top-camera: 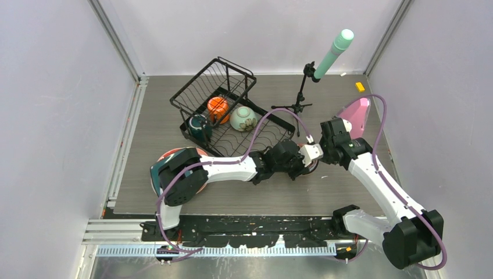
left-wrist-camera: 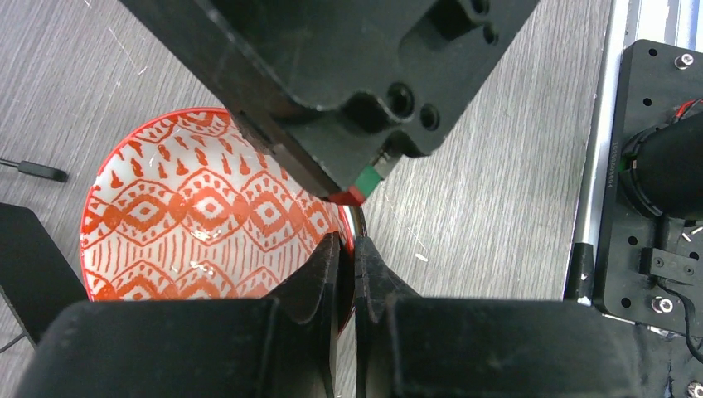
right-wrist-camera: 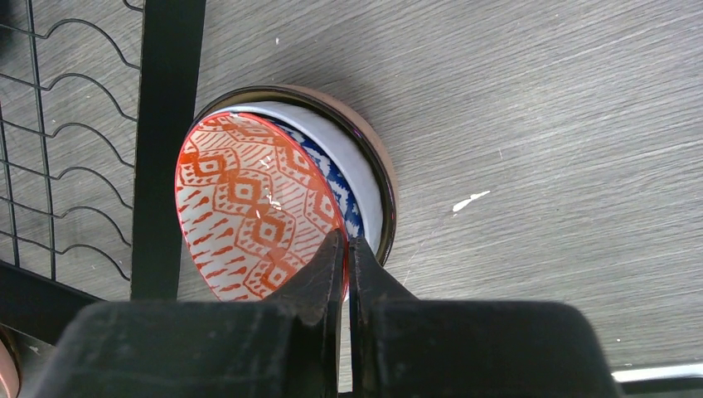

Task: Load the mixed dishes into the dish rack
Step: Pick up the bowl from the center of the board.

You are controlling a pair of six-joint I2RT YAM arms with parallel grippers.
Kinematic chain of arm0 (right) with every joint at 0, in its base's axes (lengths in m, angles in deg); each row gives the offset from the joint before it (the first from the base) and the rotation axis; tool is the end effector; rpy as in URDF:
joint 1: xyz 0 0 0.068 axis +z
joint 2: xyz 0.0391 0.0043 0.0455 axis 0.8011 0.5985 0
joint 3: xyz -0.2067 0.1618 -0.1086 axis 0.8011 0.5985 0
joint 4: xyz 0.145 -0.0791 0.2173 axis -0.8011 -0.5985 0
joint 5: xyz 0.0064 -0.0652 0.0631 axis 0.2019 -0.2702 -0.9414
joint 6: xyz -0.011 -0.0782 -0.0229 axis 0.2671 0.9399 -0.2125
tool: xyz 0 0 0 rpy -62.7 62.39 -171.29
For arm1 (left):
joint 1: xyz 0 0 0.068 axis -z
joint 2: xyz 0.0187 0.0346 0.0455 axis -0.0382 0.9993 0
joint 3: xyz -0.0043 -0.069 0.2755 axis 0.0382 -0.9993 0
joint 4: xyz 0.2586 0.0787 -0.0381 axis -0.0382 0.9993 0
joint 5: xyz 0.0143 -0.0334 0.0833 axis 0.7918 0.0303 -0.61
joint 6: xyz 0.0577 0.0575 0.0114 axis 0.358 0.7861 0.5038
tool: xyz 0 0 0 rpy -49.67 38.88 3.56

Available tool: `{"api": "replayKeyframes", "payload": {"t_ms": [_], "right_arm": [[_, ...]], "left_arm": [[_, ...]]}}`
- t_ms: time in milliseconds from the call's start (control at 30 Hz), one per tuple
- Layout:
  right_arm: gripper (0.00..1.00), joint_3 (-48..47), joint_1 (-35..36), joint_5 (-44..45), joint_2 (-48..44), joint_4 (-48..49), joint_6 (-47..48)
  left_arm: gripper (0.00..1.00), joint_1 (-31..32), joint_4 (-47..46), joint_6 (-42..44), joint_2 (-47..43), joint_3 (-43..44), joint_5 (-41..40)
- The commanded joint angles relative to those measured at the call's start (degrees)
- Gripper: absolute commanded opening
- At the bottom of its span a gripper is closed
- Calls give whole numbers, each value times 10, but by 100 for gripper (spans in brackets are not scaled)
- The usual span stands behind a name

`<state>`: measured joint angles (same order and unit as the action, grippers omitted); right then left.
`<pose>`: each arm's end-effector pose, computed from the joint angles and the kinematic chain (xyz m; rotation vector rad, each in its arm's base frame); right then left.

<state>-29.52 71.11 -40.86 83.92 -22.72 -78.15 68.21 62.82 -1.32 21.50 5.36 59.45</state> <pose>0.2200 0.0578 0.2366 0.5043 2.5056 0.1485 0.1866 -0.4472 0.1985 1.2584 1.7349 -0.8579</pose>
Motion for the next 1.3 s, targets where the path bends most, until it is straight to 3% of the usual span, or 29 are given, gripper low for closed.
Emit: {"api": "replayKeyframes", "payload": {"t_ms": [0, 333, 400, 567, 700, 1000, 1267], "right_arm": [[1, -21, 2, -16, -18, 13, -15], [31, -15, 0, -2, -11, 11, -24], [33, -14, -1, -9, -7, 12, -26], [31, -6, -1, -13, -1, 20, -26], [24, -2, -2, -9, 3, 22, -25], [25, 8, -2, 1, 15, 24, -14], [7, 6, -2, -4, 8, 31, -5]], "left_arm": [[0, 3, -8, -12, 7, 15, 5], [0, 3, -12, -7, -8, 20, 4], [0, 3, -11, -5, -11, 23, 3], [0, 3, -16, -5, -15, 23, 5], [0, 3, -19, -5, -17, 21, 6], [0, 3, -30, -5, -21, 13, 0], [2, 3, -30, -5, -22, 11, 0]]}}
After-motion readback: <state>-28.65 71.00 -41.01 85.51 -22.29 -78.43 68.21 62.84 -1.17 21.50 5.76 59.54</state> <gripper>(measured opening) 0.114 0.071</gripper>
